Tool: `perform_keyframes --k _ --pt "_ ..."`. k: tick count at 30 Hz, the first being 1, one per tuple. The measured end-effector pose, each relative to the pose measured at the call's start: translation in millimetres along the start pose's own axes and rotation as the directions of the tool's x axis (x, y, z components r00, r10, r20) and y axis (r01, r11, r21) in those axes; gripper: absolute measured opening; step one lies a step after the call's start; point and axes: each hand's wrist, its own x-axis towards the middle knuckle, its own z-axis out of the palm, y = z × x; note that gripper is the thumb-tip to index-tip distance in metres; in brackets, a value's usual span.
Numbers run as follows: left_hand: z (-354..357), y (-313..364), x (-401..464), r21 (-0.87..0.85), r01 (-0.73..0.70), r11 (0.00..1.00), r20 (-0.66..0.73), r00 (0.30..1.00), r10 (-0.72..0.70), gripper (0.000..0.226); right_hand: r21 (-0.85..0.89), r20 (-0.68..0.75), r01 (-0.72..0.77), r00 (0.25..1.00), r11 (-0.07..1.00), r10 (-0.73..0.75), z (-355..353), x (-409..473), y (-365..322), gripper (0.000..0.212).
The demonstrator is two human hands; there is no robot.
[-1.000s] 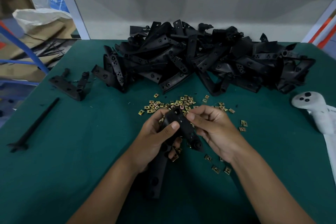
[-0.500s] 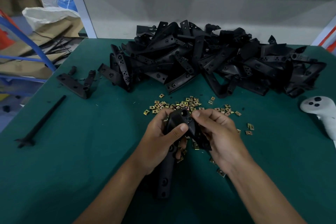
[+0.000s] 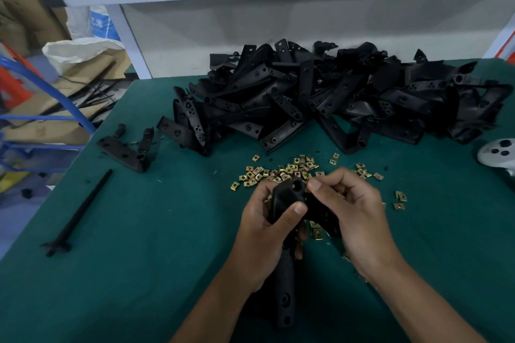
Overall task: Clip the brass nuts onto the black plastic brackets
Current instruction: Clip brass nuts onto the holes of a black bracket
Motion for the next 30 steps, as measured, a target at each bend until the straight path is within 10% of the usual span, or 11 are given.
perform_keyframes --k 10,13,17,30 --pt "-0.3 3.8 0.3 0.000 0.022 1.000 -0.040 0.999 -0.022 0.036 -0.236 0.161 0.115 0.984 0.965 -0.078 -5.0 3.6 -2.8 0.017" --pt "-2.7 6.0 3.1 -0.060 0.042 0.997 -0.072 0.996 -0.046 0.043 0.016 0.180 -0.060 0.982 0.998 0.057 -5.2 8.9 5.6 0.029" --pt "-6.8 4.6 5.7 -0.202 0.110 0.973 -0.075 0.989 -0.127 0.060 0.472 0.233 -0.406 0.914 0.782 0.334 -16.0 22.1 17.9 0.043" --pt "-17.0 -5.2 23.3 -0.254 0.064 0.965 -0.075 0.994 -0.086 0.095 0.566 0.246 -0.535 0.835 0.627 0.492 -28.2 29.8 25.4 0.044"
